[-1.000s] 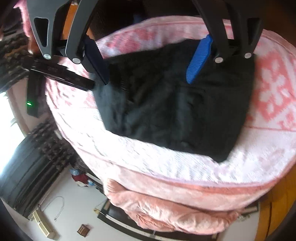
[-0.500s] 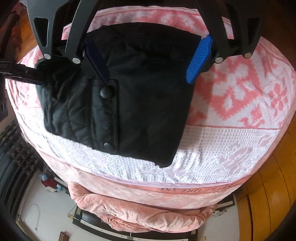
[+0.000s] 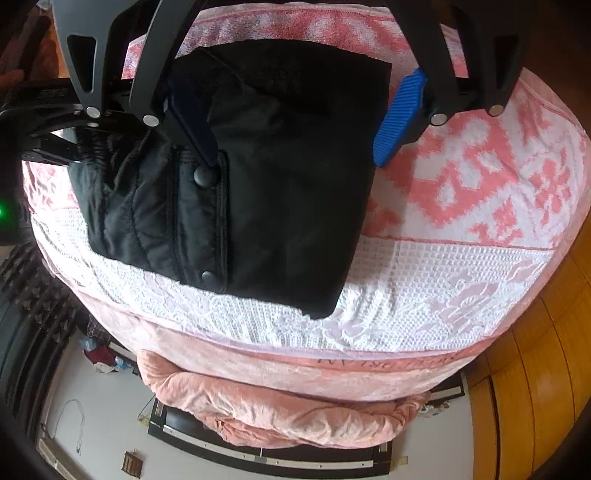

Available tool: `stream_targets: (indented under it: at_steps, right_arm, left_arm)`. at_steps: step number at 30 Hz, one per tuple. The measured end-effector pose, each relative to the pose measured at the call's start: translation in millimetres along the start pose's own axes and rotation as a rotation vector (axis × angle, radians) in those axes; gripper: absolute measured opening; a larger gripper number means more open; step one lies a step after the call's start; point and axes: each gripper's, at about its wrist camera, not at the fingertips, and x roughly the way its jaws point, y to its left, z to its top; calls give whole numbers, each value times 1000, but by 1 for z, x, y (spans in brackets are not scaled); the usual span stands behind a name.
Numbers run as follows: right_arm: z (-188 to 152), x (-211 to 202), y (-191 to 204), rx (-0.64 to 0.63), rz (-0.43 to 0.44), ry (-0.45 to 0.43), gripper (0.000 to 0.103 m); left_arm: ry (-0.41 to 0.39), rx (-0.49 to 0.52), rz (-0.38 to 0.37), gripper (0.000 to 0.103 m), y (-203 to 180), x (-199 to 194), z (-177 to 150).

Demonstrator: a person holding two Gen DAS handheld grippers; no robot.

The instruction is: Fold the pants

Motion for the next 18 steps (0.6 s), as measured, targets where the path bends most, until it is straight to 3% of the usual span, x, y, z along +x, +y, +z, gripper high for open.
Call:
stream_targets:
  at_steps: [3, 4, 5, 8, 18]
  right_arm:
    - [0, 4, 10, -31, -49, -23, 76]
    - [0, 3, 11, -39, -57, -32, 68]
    - [-1, 2, 12, -43, -66, -43, 52]
    - [-1, -7, 11, -55, -60, -77, 33]
    - [-2, -38, 7, -70, -23, -140, 25]
  left_arm:
    - [-20, 7, -11, 88, -2, -8, 1]
    - [-26, 10, -13, 89, -3, -10, 1]
    - [-31, 11, -15, 89, -4, -12, 1]
    - [-45, 12, -23, 89, -6, -18, 3]
    - [-57, 37, -24, 90, -17, -24, 7]
